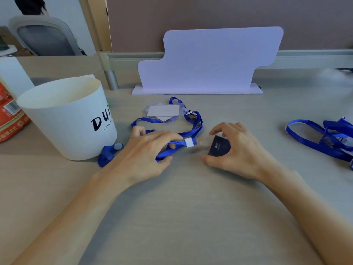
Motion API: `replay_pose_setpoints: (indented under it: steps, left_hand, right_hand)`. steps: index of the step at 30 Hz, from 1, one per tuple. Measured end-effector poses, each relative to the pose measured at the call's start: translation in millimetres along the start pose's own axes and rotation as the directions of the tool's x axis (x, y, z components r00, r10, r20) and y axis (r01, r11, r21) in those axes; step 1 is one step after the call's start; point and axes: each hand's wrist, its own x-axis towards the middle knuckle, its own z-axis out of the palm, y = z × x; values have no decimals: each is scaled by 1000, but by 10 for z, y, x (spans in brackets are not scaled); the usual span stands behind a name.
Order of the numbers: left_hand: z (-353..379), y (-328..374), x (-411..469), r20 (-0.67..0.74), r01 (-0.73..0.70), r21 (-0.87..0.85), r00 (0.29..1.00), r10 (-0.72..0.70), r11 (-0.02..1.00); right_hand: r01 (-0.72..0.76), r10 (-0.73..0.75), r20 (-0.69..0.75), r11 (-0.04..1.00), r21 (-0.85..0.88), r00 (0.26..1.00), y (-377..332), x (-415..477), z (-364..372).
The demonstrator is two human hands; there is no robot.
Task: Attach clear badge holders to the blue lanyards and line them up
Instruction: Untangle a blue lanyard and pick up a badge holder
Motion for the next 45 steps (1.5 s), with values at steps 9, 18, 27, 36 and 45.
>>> replay_pose_setpoints:
  steps: [9,18,27,36,45]
  left_hand:
    - [-255,-44,7,5,239,-182,970,-243,954]
    - [-197,-74,9,129,285,116,945,-299,951]
    - [-74,96,26,303,389,-427,912,-276,816]
    - [9,145,55,318,382,-568,919,-233,730]
    - [-9,179,62,347,393,-585,912,-218,709]
  right_hand:
    - [-91,122,-104,961,262,987,-42,5,-120]
    - [-68,76,-43,983,168,996,-79,-12,-54]
    - [93,-93,1,992,87,996,-33,-22,9]
    - [286,-282,-51,950,123,958,-97,-53,34]
    - [318,-323,90,945,72,942,-80,-61,72]
